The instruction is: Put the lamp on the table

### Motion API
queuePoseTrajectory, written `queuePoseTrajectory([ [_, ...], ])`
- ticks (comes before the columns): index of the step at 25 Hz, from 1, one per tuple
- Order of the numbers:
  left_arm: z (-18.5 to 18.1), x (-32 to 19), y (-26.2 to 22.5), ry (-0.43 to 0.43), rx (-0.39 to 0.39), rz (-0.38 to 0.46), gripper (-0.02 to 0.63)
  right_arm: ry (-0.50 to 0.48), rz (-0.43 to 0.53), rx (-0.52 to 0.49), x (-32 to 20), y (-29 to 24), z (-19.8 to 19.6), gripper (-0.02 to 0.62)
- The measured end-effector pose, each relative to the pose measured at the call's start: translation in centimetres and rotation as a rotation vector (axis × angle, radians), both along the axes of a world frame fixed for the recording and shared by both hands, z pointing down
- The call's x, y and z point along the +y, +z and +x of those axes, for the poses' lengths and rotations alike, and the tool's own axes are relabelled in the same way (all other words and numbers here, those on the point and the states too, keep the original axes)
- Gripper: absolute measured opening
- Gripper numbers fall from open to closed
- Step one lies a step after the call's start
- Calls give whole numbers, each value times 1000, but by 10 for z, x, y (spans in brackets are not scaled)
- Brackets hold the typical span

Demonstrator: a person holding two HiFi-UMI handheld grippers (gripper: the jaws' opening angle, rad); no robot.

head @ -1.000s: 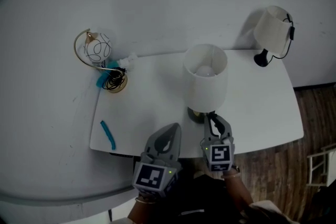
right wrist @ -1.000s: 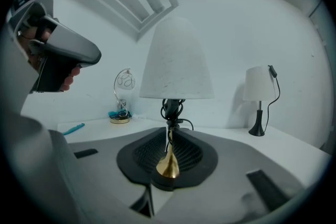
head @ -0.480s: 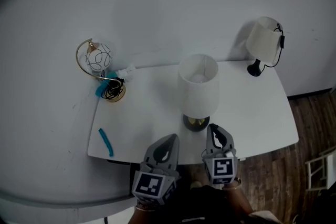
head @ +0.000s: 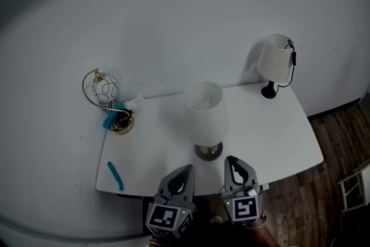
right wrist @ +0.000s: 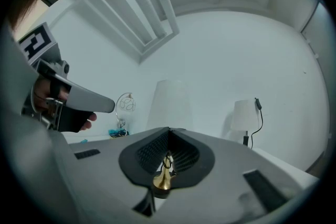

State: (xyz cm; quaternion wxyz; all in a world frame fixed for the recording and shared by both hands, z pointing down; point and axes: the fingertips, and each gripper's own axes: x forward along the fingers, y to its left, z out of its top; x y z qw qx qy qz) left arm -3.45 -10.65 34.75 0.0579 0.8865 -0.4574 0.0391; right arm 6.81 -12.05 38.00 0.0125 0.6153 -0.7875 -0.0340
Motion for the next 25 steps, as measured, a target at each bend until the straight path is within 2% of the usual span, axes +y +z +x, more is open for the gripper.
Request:
queuePoseTrajectory([
  [11, 0, 16, -4, -11, 8, 6, -8, -23, 41, 5, 26, -24, -2, -3],
  [25, 9, 21, 9, -19, 6, -12, -8, -1, 14, 42, 42, -18, 18, -4],
])
